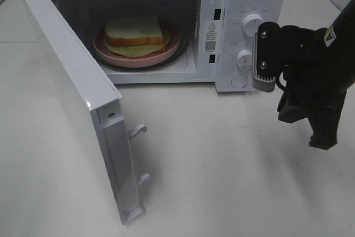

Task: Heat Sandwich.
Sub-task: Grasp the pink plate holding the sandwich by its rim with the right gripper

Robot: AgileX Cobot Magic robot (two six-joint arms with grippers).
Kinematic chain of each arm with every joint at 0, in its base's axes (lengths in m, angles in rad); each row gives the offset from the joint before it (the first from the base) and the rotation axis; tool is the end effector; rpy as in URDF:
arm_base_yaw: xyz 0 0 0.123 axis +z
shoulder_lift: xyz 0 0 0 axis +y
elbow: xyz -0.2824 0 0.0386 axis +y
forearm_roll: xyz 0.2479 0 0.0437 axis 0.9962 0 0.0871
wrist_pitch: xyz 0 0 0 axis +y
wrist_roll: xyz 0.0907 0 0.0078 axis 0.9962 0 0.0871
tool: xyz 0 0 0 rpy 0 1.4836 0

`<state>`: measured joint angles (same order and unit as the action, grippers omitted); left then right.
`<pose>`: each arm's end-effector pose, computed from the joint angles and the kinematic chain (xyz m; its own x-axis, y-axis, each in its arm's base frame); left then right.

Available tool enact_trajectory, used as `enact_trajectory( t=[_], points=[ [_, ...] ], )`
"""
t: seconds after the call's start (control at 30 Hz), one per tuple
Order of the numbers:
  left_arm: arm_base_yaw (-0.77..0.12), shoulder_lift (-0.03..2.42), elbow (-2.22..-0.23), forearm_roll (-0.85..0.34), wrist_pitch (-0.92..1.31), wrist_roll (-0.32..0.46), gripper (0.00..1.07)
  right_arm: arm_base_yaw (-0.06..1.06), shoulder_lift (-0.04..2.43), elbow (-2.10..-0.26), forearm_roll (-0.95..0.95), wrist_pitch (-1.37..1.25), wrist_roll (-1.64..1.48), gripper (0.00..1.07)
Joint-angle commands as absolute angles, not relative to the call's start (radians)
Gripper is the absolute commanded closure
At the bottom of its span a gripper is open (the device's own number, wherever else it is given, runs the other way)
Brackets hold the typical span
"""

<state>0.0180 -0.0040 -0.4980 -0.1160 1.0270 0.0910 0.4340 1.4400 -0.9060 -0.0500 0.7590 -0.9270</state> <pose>-0.0040 -0.0091 0.2798 -0.4188 0.0231 -0.9078 0.0848 0.9963 -0.0138 0.2458 0.1105 0.2344 -0.1478 -0.9729 -0.1777 -0.9292 0.1981 -0.3119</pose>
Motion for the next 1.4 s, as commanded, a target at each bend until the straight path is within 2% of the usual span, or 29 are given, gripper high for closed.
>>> enact_trajectory(
  t=[0.03, 0.13, 0.2, 0.23, 0.33, 0.37, 0.4, 0.5, 0.53, 0.57, 0.7, 0.9, 1.0, 1.4],
  points=[
    [0.021, -0.032, -0.494, -0.119, 1.027, 0.09, 0.03, 0.431, 1.435, -0.912, -0.083, 0.765, -1.132, 0.91],
    [0.021, -0.032, -0.494, -0.119, 1.027, 0.09, 0.03, 0.431, 1.435, -0.912, -0.099, 0.765, -1.171, 0.87],
    [0.021, -0.032, -0.494, -0.119, 1.027, 0.09, 0.03, 0.431, 1.435, -0.912, -0.105, 0.761, -1.171, 0.76],
    [0.021, -0.032, -0.494, -0.119, 1.027, 0.09, 0.03, 0.431, 1.435, -0.912, -0.105, 0.761, -1.171, 0.76],
    [0.021, -0.032, -0.494, -0.119, 1.027, 0.09, 0.03, 0.431, 1.435, -0.912, -0.105, 0.761, -1.168, 0.58],
    [0.021, -0.032, -0.494, -0.119, 1.027, 0.09, 0.03, 0.431, 1.435, -0.912, -0.104, 0.761, -1.165, 0.47],
    [0.021, -0.032, -0.494, -0.119, 1.027, 0.09, 0.03, 0.431, 1.435, -0.912, -0.104, 0.761, -1.165, 0.47],
    [0.021, -0.032, -0.494, -0.119, 1.027, 0.09, 0.03, 0.432, 1.435, -0.912, -0.099, 0.766, -1.131, 0.3],
    [0.021, -0.032, -0.494, -0.119, 1.027, 0.09, 0.03, 0.434, 1.435, -0.912, -0.094, 0.766, -1.085, 0.2],
    [0.021, -0.032, -0.494, -0.119, 1.027, 0.09, 0.03, 0.434, 1.435, -0.912, -0.092, 0.765, -1.061, 0.17],
    [0.021, -0.032, -0.494, -0.119, 1.027, 0.09, 0.03, 0.434, 1.435, -0.912, -0.095, 0.762, -1.053, 0.12],
    [0.021, -0.032, -0.494, -0.119, 1.027, 0.09, 0.03, 0.437, 1.436, -0.921, -0.095, 0.751, -1.079, 0.14],
    [0.021, -0.032, -0.494, -0.119, 1.027, 0.09, 0.03, 0.487, 1.447, -0.964, -0.133, 0.748, -1.079, 0.14],
    [0.021, -0.032, -0.494, -0.119, 1.027, 0.09, 0.03, 0.562, 1.552, -1.099, -0.154, 0.72, -1.081, 0.16]
  ],
)
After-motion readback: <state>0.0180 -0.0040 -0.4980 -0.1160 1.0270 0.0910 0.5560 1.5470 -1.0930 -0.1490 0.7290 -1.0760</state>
